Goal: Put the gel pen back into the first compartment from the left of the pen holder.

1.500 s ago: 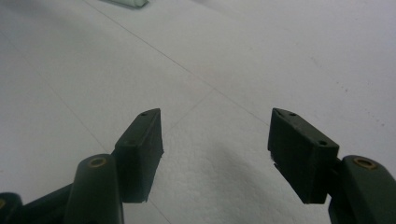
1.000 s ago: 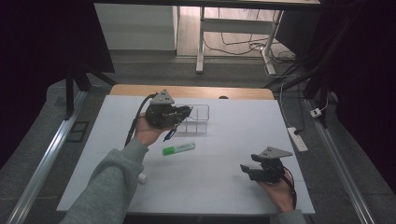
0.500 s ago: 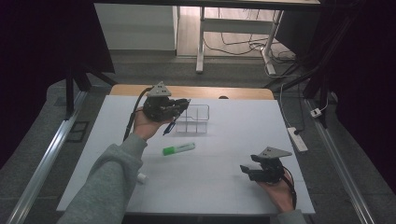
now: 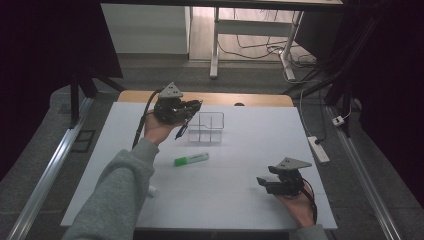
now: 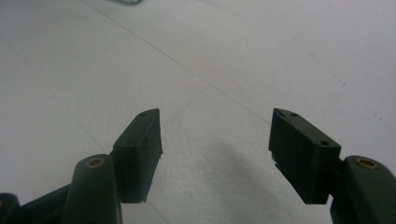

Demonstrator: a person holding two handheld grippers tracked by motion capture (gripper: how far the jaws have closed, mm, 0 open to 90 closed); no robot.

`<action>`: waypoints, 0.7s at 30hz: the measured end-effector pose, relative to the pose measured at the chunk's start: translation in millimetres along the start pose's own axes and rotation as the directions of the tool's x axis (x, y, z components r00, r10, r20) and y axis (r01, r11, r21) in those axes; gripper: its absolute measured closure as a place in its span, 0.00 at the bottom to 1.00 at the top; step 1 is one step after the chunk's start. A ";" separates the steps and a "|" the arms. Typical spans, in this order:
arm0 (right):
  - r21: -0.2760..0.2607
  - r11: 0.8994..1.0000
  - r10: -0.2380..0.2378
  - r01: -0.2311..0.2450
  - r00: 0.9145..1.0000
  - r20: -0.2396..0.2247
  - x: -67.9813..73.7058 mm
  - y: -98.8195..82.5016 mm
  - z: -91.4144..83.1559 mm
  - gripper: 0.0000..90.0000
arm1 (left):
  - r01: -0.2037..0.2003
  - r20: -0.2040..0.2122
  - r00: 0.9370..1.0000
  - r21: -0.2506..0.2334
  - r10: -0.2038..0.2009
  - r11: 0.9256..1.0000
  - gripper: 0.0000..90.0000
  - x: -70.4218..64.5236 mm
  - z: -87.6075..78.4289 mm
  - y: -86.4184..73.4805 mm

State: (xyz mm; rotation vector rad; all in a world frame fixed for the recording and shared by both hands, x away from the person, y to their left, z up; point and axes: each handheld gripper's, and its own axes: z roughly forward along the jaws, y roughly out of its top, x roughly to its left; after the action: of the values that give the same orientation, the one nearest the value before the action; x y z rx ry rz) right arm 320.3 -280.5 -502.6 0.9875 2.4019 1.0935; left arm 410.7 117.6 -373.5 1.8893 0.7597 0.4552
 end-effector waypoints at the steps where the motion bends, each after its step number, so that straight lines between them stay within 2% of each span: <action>1: 0.000 1.000 0.000 0.000 1.000 0.001 0.0 0.0 0.0 0.38 | -0.001 -0.002 1.000 -0.001 0.001 1.000 0.89 0.3 0.9 0.5; 9: 0.005 1.000 -0.001 0.001 1.000 0.003 -0.7 -0.6 0.4 0.38 | 0.008 -0.001 1.000 -0.018 -0.008 1.000 0.89 4.0 7.3 4.0; 16: -0.001 1.000 -0.003 0.003 1.000 -0.001 -0.3 -0.4 0.5 0.38 | -0.005 -0.008 1.000 -0.020 0.005 1.000 0.89 4.5 11.1 6.8; 21: -0.002 1.000 -0.002 0.002 1.000 -0.002 -0.4 -0.4 0.2 0.38 | 0.005 -0.008 1.000 -0.032 -0.006 0.999 0.89 7.2 12.6 9.3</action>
State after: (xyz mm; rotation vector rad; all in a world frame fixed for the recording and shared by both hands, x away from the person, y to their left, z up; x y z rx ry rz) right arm 320.5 -280.8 -503.0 0.9830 2.4025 1.0966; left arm 426.5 111.3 -370.5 1.8567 0.7588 0.4691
